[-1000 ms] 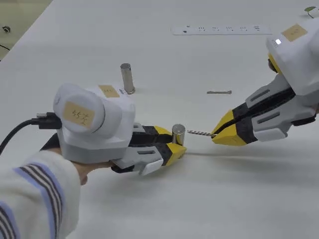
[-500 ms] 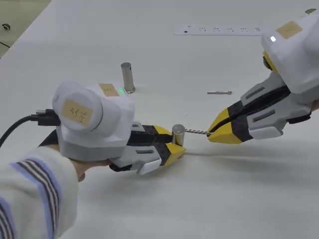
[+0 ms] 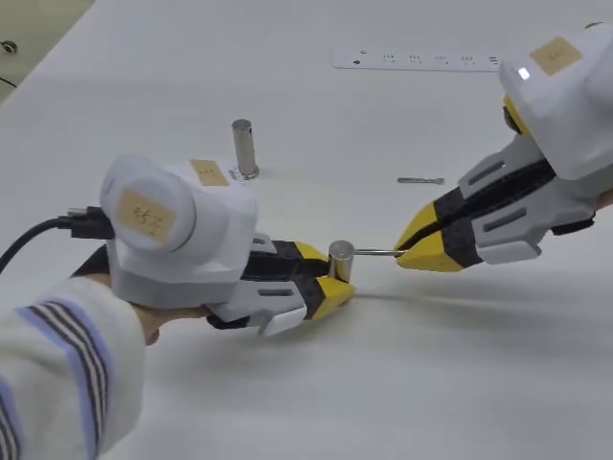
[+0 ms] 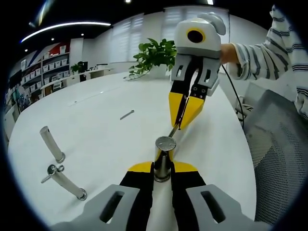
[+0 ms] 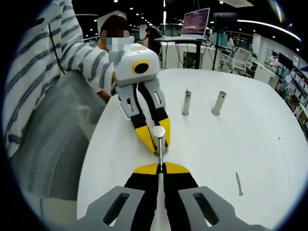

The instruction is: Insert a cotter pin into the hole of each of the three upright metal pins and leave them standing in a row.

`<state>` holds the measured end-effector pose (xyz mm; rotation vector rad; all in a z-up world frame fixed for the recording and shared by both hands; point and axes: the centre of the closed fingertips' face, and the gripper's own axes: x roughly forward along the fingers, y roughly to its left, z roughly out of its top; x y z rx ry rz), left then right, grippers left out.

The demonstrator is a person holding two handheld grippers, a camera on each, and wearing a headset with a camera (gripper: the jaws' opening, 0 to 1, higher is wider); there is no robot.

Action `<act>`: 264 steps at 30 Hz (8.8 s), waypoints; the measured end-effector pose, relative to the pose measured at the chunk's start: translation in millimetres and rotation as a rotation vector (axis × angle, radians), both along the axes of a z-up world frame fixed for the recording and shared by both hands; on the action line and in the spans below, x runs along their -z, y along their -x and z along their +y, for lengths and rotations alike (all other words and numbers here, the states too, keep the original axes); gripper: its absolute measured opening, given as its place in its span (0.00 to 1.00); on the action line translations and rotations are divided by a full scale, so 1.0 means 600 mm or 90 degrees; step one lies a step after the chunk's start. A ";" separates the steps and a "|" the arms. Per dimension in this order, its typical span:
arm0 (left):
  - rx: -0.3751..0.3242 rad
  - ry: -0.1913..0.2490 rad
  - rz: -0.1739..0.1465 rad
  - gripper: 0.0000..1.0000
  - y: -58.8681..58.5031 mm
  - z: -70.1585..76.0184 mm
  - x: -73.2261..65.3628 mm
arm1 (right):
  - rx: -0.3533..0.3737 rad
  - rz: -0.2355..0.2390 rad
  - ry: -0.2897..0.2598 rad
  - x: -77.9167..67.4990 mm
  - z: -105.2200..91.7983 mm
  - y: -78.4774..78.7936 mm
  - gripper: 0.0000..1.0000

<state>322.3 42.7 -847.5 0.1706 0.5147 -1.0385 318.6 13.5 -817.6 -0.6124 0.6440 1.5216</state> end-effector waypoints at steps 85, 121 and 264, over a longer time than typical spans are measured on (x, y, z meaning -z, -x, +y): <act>0.010 0.047 -0.009 0.12 0.001 -0.005 0.003 | -0.036 -0.061 0.038 -0.013 0.038 0.013 0.03; -0.067 0.092 0.009 0.91 0.068 0.046 -0.019 | -0.019 -0.016 0.008 -0.009 0.054 0.016 0.21; -0.201 0.073 0.057 0.99 0.123 0.161 -0.038 | 0.212 -0.052 -0.134 -0.101 0.021 -0.076 0.42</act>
